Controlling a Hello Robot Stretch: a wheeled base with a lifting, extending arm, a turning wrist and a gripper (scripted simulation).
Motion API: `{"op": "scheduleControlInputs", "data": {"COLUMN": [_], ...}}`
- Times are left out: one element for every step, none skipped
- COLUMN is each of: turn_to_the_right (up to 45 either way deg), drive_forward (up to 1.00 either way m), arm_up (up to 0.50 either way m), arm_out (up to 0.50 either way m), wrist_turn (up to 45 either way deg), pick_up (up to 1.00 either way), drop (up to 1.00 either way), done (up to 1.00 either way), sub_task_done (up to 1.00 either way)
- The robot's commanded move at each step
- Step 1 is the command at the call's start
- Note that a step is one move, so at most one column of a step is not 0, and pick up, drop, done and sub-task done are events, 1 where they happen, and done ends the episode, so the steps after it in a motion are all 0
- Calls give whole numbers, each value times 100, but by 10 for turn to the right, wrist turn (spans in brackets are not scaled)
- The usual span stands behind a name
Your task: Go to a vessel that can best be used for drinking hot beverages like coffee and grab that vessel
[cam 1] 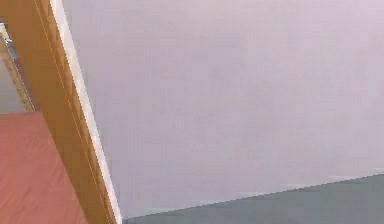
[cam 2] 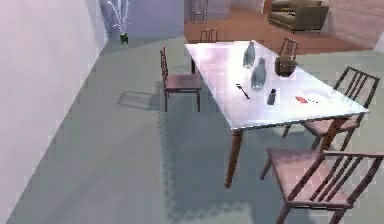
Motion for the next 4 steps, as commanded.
{"op": "scheduleControlInputs", "data": {"turn_to_the_right": [450,0,-450,-390], "drive_forward": [0,10,0,0], "arm_up": [0,0,0,0], "arm_out": [0,0,0,0], "wrist_turn": [0,0,0,0], "pick_up": [0,0,0,0], "drop": [0,0,0,0], "done": [0,0,0,0], "sub_task_done": [0,0,0,0]}}
